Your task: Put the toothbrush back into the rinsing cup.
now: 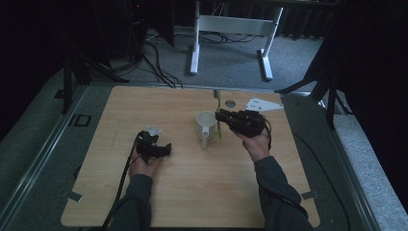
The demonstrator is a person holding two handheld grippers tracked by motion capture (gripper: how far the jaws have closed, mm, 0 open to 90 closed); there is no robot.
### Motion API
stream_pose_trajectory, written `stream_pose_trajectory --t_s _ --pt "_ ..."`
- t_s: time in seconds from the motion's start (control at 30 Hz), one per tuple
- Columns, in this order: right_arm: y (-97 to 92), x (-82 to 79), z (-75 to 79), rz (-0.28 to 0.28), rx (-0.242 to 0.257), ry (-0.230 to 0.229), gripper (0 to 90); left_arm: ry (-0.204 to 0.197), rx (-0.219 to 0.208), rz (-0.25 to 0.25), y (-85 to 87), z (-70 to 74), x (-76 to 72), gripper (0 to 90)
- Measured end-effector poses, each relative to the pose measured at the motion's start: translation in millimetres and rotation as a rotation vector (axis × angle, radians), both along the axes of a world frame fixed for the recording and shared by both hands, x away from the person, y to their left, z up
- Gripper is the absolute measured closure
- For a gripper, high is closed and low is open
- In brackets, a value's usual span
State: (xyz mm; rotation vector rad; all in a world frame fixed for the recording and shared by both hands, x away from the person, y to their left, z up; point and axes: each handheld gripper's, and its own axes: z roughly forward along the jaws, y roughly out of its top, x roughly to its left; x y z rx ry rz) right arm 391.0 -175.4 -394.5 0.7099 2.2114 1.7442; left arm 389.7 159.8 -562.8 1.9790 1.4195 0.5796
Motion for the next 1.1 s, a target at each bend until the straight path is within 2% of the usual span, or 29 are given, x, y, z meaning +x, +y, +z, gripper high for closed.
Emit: stream_pose_trajectory --t_s 0.6,1.1 --pt "8.2 4.3 -1.7 -0.013 0.044 -0.026 78.7 -0.001 -0.002 0.002 -0.2 -0.1 0.0 14.4" --pt "12.5 11.5 -4.1 -0.027 0.074 -0.017 78.7 -0.001 -0.001 0.001 -0.1 -0.1 0.0 14.4"
